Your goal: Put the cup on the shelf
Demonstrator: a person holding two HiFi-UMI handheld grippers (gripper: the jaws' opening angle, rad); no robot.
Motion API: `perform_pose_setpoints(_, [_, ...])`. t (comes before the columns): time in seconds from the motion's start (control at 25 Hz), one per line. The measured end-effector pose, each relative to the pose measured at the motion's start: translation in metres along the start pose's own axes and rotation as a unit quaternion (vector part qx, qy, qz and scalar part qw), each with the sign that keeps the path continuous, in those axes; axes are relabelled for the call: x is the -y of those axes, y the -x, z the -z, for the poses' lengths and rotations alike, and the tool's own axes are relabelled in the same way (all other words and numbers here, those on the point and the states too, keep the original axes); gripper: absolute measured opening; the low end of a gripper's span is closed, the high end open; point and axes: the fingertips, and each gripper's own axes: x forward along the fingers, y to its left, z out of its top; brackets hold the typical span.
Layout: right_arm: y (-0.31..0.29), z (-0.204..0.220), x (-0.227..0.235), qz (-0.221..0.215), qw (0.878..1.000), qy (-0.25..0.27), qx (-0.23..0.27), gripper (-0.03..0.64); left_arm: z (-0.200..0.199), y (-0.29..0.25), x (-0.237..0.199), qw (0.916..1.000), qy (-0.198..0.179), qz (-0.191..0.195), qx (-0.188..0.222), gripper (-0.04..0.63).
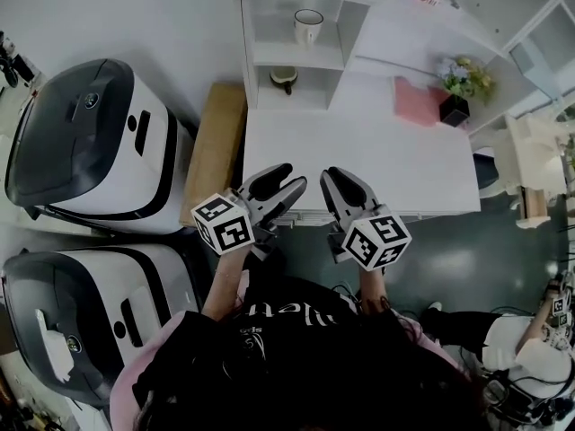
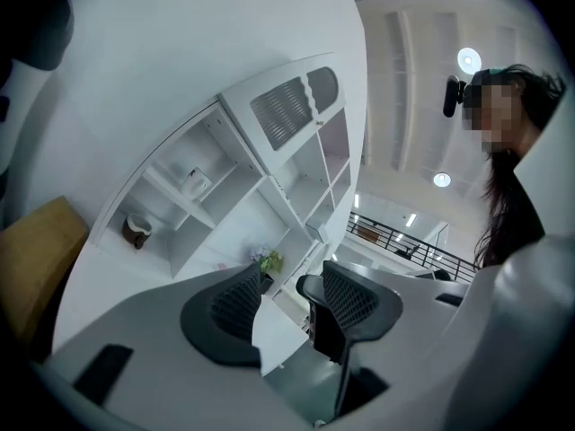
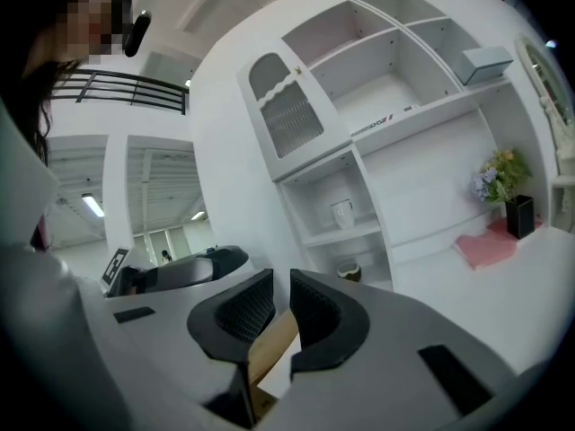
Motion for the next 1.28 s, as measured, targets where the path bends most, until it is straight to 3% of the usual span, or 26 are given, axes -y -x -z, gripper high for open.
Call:
perform_pose_setpoints(0.4, [0.085,0.016,-0.019,-0.021,1.000,0.017,0.004,0.083,0.055,0.010,0.069,0.9995,-0.024,-0.022,-0.004,0.226])
perform_pose_setpoints(0.64, [0.121,0.036,-0.038,-0.039,0.999,0.016,0.001,0.080,0.085,0.032,0.100,0.9981,-0.048,-0.037,-0.005,0.163])
perform_pose_setpoints(0.88, [0.146,0.052,-0.056,-0.053,0.998,0.026,0.000,0.072,0.105,0.054,0.123,0.9970,-0.061,-0.047,0.008,0.100])
perform_pose_setpoints(1.28, [0.173,0.068,-0.066,-0.064,0.997,0.039,-0.013,0.066,0.125,0.064,0.141,0.9969,-0.061,-0.047,0.013,0.097])
